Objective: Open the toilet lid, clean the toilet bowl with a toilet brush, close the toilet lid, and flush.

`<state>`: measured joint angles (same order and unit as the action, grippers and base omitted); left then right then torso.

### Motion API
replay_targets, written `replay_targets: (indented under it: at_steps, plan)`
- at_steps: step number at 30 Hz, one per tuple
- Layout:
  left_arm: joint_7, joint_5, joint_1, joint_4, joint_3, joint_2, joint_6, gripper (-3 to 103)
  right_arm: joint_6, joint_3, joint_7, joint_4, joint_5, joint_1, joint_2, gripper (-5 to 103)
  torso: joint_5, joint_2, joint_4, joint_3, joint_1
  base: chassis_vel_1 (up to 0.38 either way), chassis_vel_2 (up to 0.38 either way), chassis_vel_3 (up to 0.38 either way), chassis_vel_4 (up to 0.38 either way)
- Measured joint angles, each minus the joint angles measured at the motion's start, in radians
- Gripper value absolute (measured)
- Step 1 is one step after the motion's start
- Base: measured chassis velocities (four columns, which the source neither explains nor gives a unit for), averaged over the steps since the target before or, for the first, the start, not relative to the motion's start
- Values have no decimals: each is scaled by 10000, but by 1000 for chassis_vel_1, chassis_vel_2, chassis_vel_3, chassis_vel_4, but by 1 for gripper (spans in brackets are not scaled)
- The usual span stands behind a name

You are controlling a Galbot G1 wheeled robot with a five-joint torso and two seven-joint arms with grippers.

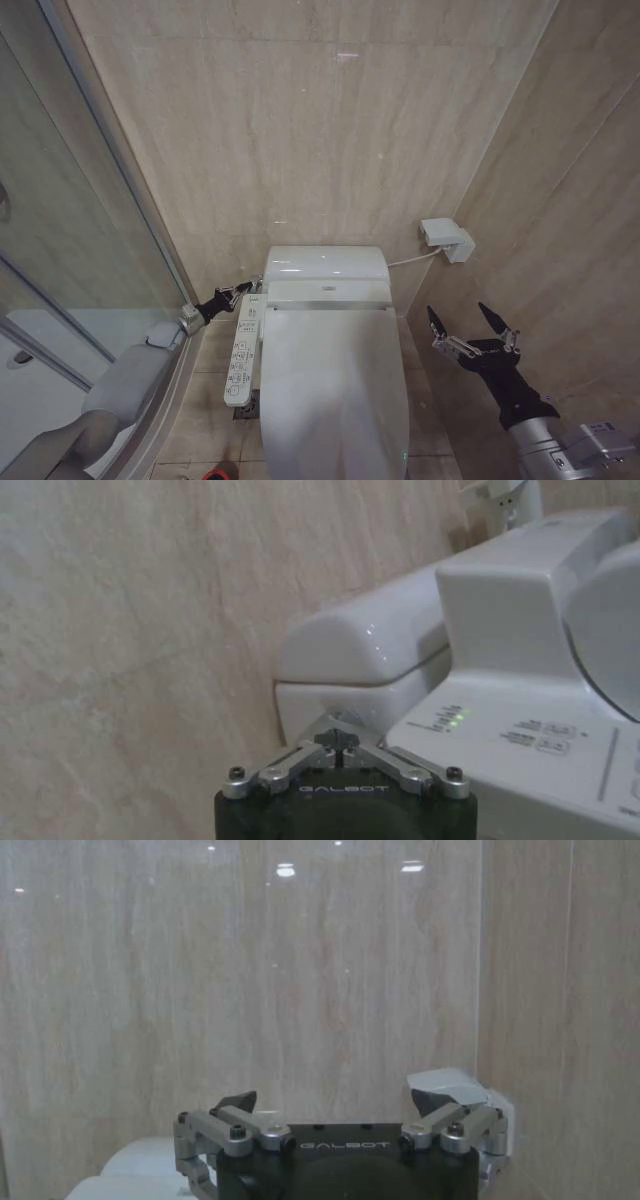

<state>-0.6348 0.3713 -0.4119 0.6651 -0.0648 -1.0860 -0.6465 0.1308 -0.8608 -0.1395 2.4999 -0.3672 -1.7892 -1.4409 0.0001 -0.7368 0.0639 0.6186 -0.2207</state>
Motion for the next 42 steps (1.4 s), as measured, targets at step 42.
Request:
replay_targets:
  at_steps: [42]
  plan:
    - [1490,10,-1811,1109,1690,-378,44,0,0,0,0,0,0,0,0,100,-4,1,1,1,-2,0,0,0,0]
